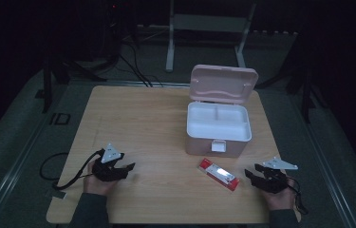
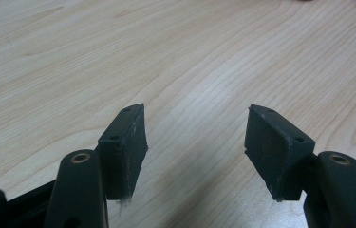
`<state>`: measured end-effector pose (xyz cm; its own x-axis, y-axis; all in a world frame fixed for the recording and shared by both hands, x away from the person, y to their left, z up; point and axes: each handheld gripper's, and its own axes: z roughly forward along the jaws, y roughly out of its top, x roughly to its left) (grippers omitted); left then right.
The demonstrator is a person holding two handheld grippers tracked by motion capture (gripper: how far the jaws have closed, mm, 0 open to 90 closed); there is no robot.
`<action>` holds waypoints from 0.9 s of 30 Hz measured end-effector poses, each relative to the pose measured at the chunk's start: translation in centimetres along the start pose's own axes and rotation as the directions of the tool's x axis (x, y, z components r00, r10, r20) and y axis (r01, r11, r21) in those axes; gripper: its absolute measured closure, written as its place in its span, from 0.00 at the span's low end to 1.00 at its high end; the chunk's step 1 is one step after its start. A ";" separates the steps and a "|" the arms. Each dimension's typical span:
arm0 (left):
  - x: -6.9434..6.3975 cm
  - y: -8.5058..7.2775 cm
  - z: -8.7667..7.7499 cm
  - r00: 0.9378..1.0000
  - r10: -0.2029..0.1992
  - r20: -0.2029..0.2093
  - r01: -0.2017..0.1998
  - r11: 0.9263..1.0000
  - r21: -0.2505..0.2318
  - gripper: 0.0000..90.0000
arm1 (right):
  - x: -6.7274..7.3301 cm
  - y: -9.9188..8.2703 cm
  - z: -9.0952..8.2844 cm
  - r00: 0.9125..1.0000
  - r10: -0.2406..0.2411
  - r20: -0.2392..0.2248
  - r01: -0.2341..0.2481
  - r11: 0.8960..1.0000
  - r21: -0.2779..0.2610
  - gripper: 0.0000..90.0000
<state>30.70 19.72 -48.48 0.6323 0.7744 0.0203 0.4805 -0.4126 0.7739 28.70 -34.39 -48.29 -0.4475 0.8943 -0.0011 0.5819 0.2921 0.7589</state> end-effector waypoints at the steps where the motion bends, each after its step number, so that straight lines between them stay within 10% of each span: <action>1: 0.0 0.0 0.0 1.000 0.001 0.004 -0.001 1.000 0.006 0.46 | 0.0 0.0 0.0 1.000 0.001 0.003 -0.001 1.000 0.002 0.52; 17: -0.5 2.6 -0.3 0.997 0.042 0.071 -0.043 0.999 0.008 0.46 | 0.1 1.5 -0.9 1.000 -0.028 -0.001 0.028 0.999 -0.024 0.58; 27: -0.6 6.9 -0.9 0.991 0.080 0.107 -0.081 0.997 -0.003 0.45 | -0.4 4.1 -2.1 0.999 -0.037 -0.004 0.036 0.997 -0.063 0.60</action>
<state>33.08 16.79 -42.58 0.7302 0.6831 0.0147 0.4261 -0.4722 0.7717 29.80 -34.23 -43.80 -0.4711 0.8817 -0.0263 0.5213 0.3023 0.7981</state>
